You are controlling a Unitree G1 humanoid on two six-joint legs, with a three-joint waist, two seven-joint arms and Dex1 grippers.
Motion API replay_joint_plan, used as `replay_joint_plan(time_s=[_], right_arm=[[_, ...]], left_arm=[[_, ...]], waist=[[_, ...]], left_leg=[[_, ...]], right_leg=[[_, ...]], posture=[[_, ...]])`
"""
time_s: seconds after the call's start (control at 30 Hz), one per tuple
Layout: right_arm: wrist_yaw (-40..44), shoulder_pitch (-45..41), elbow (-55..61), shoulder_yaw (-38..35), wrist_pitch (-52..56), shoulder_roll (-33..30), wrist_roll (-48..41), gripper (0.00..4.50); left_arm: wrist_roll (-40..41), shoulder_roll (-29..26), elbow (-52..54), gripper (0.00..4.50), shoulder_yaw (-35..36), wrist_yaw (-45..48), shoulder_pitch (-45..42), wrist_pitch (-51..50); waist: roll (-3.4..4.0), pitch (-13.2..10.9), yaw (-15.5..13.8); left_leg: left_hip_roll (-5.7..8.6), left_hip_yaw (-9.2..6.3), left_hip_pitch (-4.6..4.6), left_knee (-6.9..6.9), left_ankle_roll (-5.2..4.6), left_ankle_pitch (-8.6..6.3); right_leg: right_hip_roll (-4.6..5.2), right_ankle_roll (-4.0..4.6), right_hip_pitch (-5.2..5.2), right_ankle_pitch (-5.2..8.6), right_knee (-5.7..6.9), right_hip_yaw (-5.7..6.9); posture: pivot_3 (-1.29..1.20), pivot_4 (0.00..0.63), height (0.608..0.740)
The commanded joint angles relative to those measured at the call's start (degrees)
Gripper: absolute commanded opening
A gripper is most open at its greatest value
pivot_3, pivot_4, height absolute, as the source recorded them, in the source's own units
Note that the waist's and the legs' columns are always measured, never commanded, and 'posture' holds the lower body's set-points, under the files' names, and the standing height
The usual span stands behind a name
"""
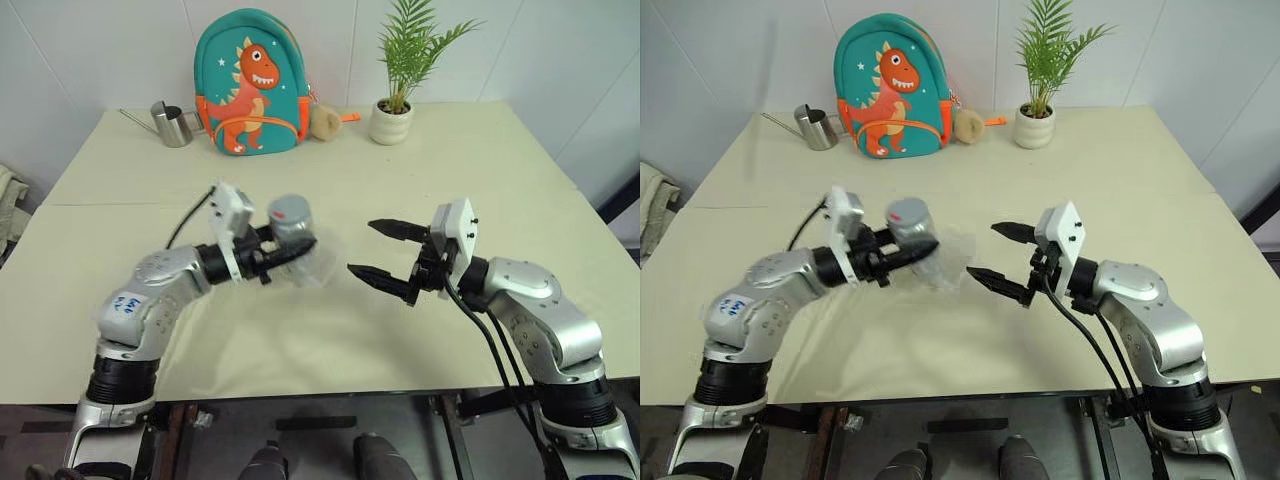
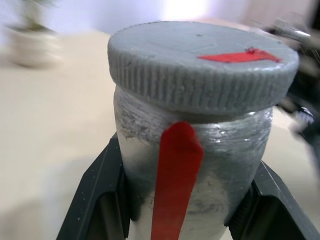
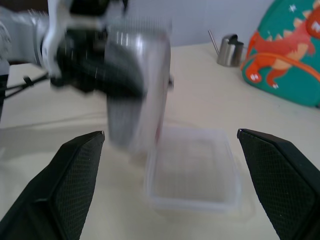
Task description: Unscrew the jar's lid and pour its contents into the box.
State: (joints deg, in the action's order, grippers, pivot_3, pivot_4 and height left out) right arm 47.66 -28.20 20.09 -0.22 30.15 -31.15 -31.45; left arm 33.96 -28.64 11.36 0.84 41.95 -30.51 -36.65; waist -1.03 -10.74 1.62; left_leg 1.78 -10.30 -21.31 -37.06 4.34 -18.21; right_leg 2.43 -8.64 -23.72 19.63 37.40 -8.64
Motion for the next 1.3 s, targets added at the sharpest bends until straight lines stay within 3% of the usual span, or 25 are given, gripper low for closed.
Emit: replay_joint_plan(time_s=[0.03, 0.87, 1.0, 1.17, 1.3], right_arm=[[-1.7, -2.6, 2.7, 0.0, 3.7, 0.7, -3.0, 4.50], [0.6, -10.2, -3.3, 6.9, 7.1, 4.7, -1.9, 4.50], [0.7, -10.1, -3.3, 7.2, 7.0, 5.4, -1.7, 3.55], [1.8, -9.8, -3.4, 8.2, 6.4, 5.6, -1.0, 1.80], [2.0, -9.9, -3.5, 8.6, 6.1, 5.8, -0.7, 1.80]], left_arm=[[-1.9, 1.5, 0.0, 1.90, -1.5, 0.9, 1.4, 3.3], [-9.2, 3.2, -0.3, 1.90, -6.7, 5.0, 3.6, 11.2], [-9.4, 3.7, 0.1, 1.90, -6.9, 4.7, 3.7, 11.2], [-9.3, 4.2, 0.7, 1.90, -6.9, 4.5, 3.5, 10.7], [-8.9, 4.3, 0.9, 1.90, -6.8, 4.5, 3.4, 10.4]], waist=[[0.00, 0.0, 0.0], [0.00, 0.0, 0.0], [0.00, 0.0, 0.0], [0.00, 0.0, 0.0], [0.00, 0.0, 0.0]], left_leg=[[0.01, 0.00, 0.00, 0.00, 0.00, 0.00], [0.01, 0.00, -0.03, 0.06, -0.01, -0.01], [0.01, 0.00, -0.03, 0.05, -0.01, -0.01], [0.01, 0.00, -0.03, 0.05, -0.01, -0.01], [0.02, 0.00, -0.03, 0.05, -0.01, -0.01]], right_leg=[[0.01, 0.00, 0.00, 0.00, -0.01, 0.00], [0.05, 0.00, -0.02, 0.00, -0.13, 0.00], [0.05, 0.00, -0.02, 0.00, -0.12, 0.00], [0.05, 0.00, -0.02, 0.00, -0.13, 0.00], [0.05, 0.00, -0.02, 0.00, -0.12, 0.00]], posture=[[0.00, 0.150, 0.740], [0.00, 0.150, 0.740], [0.00, 0.150, 0.740], [0.00, 0.150, 0.740], [0.00, 0.150, 0.740]])
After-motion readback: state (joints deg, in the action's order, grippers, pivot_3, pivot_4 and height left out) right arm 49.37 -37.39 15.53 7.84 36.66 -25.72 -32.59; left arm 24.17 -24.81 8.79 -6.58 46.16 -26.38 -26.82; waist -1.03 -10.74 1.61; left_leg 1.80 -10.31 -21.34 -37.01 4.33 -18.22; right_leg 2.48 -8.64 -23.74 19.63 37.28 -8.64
